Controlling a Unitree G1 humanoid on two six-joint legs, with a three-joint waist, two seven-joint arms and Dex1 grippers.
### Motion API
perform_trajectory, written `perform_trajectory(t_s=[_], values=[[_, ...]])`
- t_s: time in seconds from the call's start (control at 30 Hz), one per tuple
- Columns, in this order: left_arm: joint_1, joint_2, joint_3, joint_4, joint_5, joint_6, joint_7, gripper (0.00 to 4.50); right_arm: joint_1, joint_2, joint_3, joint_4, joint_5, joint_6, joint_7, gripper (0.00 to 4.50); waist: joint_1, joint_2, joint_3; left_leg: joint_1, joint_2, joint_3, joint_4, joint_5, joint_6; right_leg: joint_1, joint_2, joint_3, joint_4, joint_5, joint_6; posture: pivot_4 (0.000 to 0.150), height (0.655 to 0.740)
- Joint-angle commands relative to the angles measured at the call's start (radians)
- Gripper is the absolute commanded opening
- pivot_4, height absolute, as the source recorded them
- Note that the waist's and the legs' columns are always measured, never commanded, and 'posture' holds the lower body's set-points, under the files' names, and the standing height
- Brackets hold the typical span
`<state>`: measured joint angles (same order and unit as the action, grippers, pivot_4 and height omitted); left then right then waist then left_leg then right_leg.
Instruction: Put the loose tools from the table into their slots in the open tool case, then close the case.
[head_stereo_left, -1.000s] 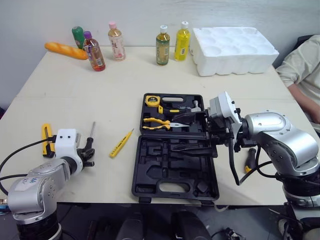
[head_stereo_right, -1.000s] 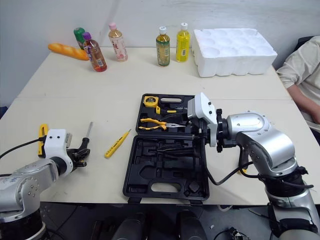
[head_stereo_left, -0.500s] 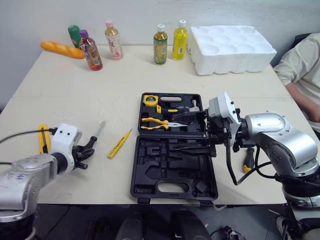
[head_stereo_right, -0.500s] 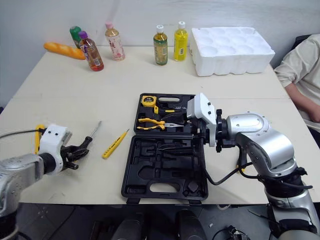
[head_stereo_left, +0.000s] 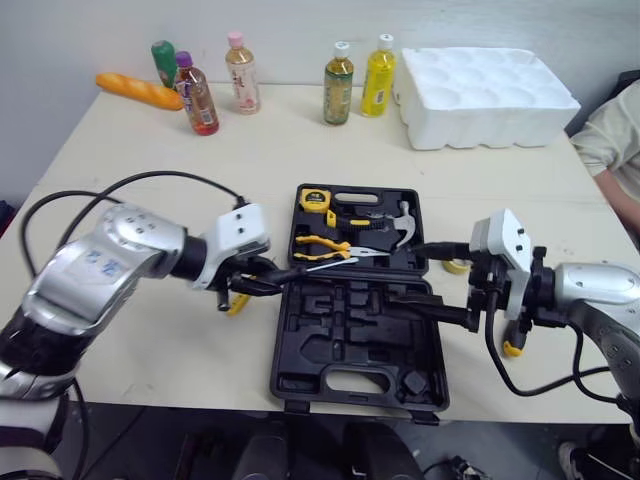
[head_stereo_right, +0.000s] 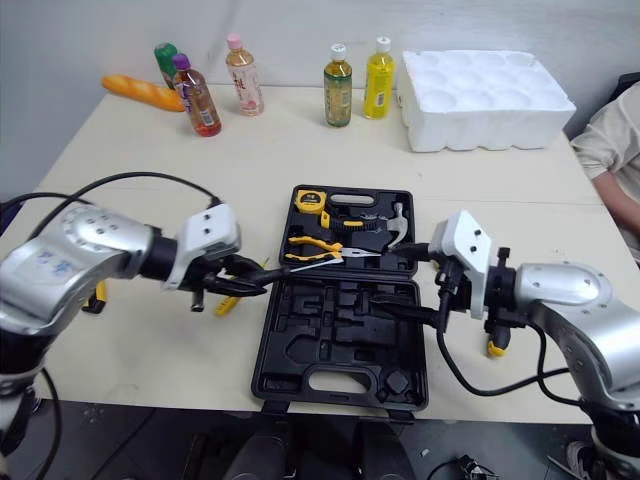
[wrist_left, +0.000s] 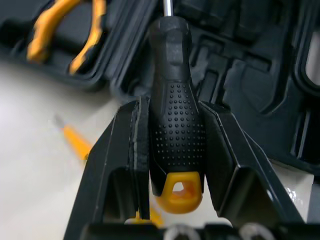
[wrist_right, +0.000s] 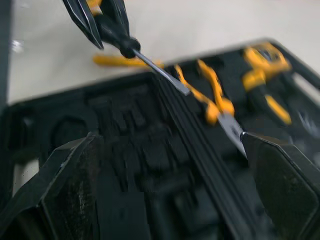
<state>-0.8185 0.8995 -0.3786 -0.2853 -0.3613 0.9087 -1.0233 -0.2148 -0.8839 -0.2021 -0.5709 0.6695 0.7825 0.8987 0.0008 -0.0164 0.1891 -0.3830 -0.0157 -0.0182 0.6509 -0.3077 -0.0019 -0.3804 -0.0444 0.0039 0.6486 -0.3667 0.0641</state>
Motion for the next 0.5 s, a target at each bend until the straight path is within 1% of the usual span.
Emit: perform_trajectory(t_s=[0.03, 0.17, 0.33, 0.5], values=[[-0.079, -0.039, -0.096, 0.075, 0.100, -0.070, -0.046, 1.02, 0.055, -0.009, -0.085, -0.084, 0.044, 0.030, -0.044, 4.50, -0.004, 0.000, 0.000, -0.001, 0.000, 0.000, 0.001, 0.000, 0.000, -0.001, 0.000, 0.001, 0.001, 0.000, 0.001, 0.150, 0.7400], [-0.169, -0.099, -0.175, 0.148, 0.155, -0.112, -0.130, 1.02, 0.147, -0.001, -0.142, -0.129, 0.059, 0.050, -0.092, 4.50, -0.001, -0.001, 0.000, -0.008, 0.000, 0.001, 0.008, 0.002, 0.001, -0.010, 0.001, 0.002, 0.011, 0.001, 0.001, 0.150, 0.7400], [-0.271, -0.176, -0.220, 0.269, 0.213, -0.183, -0.215, 1.02, 0.243, 0.013, -0.172, -0.170, 0.057, 0.045, -0.138, 4.50, 0.001, -0.001, 0.001, -0.008, 0.000, 0.001, 0.012, 0.002, 0.001, -0.010, 0.001, 0.002, 0.011, 0.000, 0.001, 0.150, 0.7400], [-0.297, -0.190, -0.263, 0.333, 0.281, -0.217, -0.288, 1.02, 0.315, 0.015, -0.179, -0.192, 0.032, 0.020, -0.161, 4.50, -0.003, -0.001, 0.000, -0.008, 0.000, 0.001, 0.012, 0.002, 0.001, -0.011, 0.002, 0.004, 0.014, 0.000, 0.001, 0.150, 0.7400]])
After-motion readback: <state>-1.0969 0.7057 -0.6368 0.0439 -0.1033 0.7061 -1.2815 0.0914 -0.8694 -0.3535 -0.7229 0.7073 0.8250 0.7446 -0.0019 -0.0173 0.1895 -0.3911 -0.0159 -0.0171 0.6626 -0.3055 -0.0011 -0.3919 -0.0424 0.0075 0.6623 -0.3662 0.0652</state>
